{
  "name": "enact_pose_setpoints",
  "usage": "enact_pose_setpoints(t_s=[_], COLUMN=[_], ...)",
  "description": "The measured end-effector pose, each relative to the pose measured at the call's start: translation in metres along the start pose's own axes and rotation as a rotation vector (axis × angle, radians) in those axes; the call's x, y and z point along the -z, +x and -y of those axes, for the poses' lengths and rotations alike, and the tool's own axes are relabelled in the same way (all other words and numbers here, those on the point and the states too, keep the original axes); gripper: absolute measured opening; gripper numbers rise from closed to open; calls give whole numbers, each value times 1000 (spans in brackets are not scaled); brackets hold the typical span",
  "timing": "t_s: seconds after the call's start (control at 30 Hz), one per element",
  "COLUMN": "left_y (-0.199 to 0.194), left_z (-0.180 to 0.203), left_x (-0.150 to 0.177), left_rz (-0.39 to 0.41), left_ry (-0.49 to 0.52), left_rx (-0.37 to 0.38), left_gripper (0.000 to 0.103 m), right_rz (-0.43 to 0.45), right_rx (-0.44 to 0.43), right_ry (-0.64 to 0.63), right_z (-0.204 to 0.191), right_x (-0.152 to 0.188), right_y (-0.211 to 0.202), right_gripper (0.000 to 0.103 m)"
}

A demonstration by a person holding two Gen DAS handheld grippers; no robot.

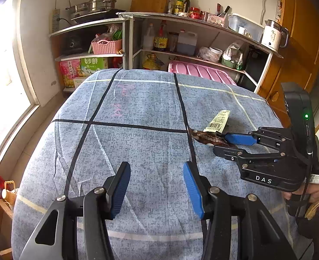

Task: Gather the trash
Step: 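Grasp the brown chocolate wrapper with the right tool while the left tool grasps the pale green wrapper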

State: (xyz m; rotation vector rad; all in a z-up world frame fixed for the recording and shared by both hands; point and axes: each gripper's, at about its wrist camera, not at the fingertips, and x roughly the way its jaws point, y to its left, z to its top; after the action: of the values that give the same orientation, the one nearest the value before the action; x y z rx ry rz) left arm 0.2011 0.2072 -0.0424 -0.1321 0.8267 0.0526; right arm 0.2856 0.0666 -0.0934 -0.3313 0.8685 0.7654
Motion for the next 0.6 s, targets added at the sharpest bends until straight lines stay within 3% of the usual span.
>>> enact_pose_setpoints(t_s=[0.23,0.4,0.6], left_y=[5,10,30], left_z=[5,10,34], left_x=[-3,-6,-16], left_rz=[-8,-11,-26], left_ry=[6,15,68], left_rx=[6,23,47], left_gripper=[50,50,51], right_rz=[-9,-22,-58], right_rx=[32,68,124], right_ry=[-76,-121,-41], right_z=[-11,-14,18], right_x=[4,14,37], right_y=[-5,-18,-36], right_gripper=[22,21,21])
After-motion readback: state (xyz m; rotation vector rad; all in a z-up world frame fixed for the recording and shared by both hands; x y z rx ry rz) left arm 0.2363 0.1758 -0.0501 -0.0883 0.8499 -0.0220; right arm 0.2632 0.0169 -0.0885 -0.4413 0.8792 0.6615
